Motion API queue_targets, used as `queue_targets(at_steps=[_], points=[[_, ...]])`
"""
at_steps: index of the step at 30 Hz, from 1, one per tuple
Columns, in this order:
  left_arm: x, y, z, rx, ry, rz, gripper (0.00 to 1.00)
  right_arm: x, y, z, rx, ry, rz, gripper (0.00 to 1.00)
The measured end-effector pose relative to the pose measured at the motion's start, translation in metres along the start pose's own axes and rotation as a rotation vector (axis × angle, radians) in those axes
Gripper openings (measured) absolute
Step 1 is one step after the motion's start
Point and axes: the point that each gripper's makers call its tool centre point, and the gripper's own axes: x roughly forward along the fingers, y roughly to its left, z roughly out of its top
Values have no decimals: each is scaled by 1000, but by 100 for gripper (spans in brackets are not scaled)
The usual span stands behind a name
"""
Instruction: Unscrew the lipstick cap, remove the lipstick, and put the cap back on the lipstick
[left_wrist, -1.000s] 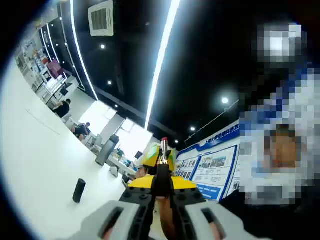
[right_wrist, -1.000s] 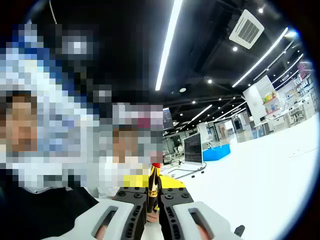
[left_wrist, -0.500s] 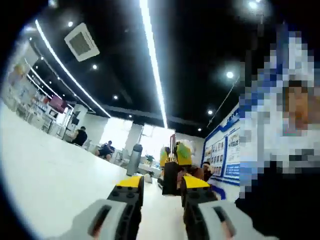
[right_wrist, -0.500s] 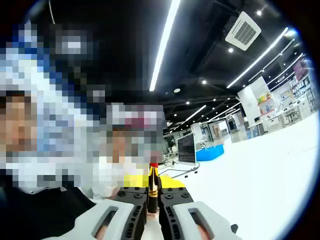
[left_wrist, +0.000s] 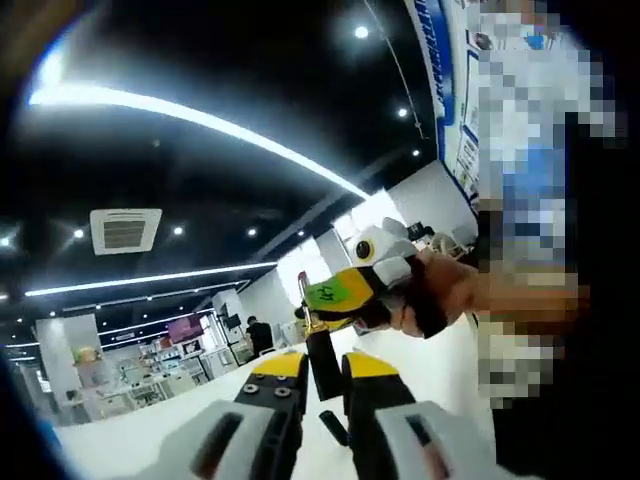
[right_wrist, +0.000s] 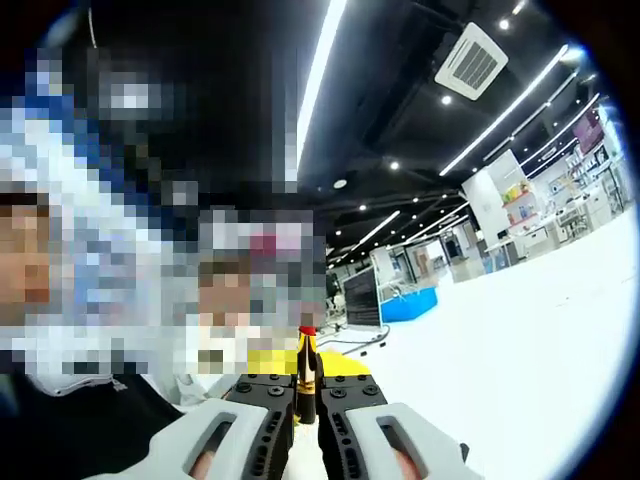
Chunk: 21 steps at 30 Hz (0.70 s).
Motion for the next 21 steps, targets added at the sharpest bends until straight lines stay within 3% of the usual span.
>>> queue_targets(at_steps=[4, 9, 15, 18, 21], points=[[-1, 3, -4, -78, 9, -9, 13, 1, -1, -2, -2, 6, -1, 5], [-5, 5, 3, -214, -45, -56, 12, 0, 3, 1, -5, -2, 19, 5], [-8, 6, 7, -434, -122, -153, 12, 2, 11, 2, -6, -7, 55, 5], [-10, 7, 7, -601, -171, -219, 12, 2, 15, 2, -10, -5, 67, 5], [-10, 5, 5, -705, -193, -269, 12, 4, 17, 1, -16, 2, 75, 5]])
